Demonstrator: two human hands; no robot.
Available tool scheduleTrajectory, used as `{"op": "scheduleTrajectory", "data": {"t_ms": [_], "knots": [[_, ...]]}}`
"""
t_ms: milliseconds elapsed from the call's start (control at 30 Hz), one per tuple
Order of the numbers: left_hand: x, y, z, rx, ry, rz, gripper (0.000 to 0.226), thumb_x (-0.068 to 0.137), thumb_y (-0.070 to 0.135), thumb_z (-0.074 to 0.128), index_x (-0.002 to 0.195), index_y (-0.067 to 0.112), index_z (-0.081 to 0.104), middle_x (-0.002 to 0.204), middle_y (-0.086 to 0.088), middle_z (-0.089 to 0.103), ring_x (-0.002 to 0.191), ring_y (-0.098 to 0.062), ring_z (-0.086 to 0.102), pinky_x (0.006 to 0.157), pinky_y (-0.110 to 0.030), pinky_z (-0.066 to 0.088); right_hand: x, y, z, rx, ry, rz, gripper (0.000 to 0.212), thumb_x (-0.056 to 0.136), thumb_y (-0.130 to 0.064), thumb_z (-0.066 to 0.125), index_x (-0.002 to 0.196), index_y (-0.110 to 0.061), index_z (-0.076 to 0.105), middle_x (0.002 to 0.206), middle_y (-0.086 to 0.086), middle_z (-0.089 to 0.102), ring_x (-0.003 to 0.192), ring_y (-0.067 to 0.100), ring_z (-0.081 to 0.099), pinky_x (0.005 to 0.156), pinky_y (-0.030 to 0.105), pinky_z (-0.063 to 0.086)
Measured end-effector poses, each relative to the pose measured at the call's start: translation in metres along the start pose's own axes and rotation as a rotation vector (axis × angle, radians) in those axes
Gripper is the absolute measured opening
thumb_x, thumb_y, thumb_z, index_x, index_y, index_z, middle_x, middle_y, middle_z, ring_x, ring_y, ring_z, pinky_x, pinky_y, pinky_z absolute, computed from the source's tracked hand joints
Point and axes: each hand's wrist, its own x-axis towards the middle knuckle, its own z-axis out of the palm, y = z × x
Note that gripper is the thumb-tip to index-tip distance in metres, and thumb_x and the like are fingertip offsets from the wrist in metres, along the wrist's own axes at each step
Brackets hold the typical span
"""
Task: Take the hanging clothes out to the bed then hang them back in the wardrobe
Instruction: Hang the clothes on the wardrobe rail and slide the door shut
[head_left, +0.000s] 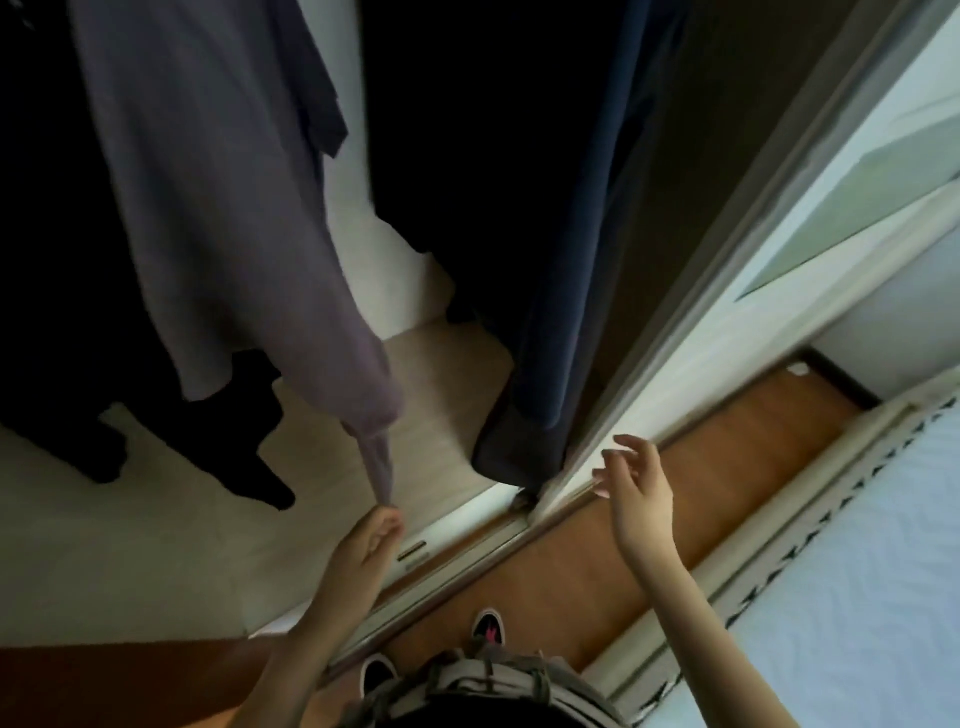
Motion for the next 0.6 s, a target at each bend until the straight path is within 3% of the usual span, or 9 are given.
{"op": "scheduleTrajectory", "data": {"t_ms": [167,267,367,433,600], "knots": [[0.027,0.01,0.034,0.094,-0.038,-0.021,0.021,0.097,0.018,0.052,0.087,0.035,0.061,0.092,0.013,0.068,0.092,-0.002,0.063,0.08,-0.022,0.045,0.068,-0.016,-0.038,-0.019,0.135,-0.098,0.048,0.098,-0.033,0.051,0.143,-0.024,0.037,0.135,0.001,0.051,0.117,0.015,0.053,0.09,0.022,0.044],[0.046,0.027,0.06,0.116,-0.091,0.024,0.022,0.097,0.019,0.052,0.091,0.038,0.061,0.095,0.018,0.066,0.091,0.003,0.062,0.076,-0.012,0.045,0.105,-0.029,-0.042,0.004,0.119,-0.184,0.062,0.096,-0.042,0.055,0.149,-0.029,0.026,0.149,-0.002,0.038,0.129,0.012,0.043,0.104,0.027,0.037],[0.066,0.042,0.085,0.112,-0.143,0.046,0.013,0.096,0.027,0.051,0.095,0.033,0.063,0.096,0.014,0.068,0.094,-0.003,0.064,0.083,-0.024,0.048,0.125,-0.033,-0.04,-0.024,0.114,-0.312,0.05,0.096,-0.038,0.055,0.14,-0.036,0.031,0.138,-0.007,0.041,0.126,0.013,0.045,0.104,0.025,0.038],[0.079,0.05,0.099,0.131,-0.155,0.063,0.012,0.093,0.032,0.051,0.098,0.032,0.062,0.096,0.011,0.069,0.095,-0.006,0.064,0.084,-0.029,0.049,0.128,-0.03,-0.04,-0.007,0.136,-0.353,0.04,0.095,-0.036,0.057,0.128,-0.038,0.036,0.127,-0.001,0.047,0.116,0.013,0.051,0.1,0.028,0.045],[0.094,0.061,0.113,0.161,-0.164,0.078,0.015,0.092,0.035,0.05,0.1,0.033,0.062,0.098,0.008,0.069,0.098,-0.006,0.064,0.082,-0.026,0.049,0.134,-0.027,-0.038,-0.02,0.188,-0.355,0.037,0.089,-0.045,0.062,0.116,-0.033,0.04,0.118,0.005,0.053,0.107,0.016,0.056,0.094,0.033,0.051]]}}
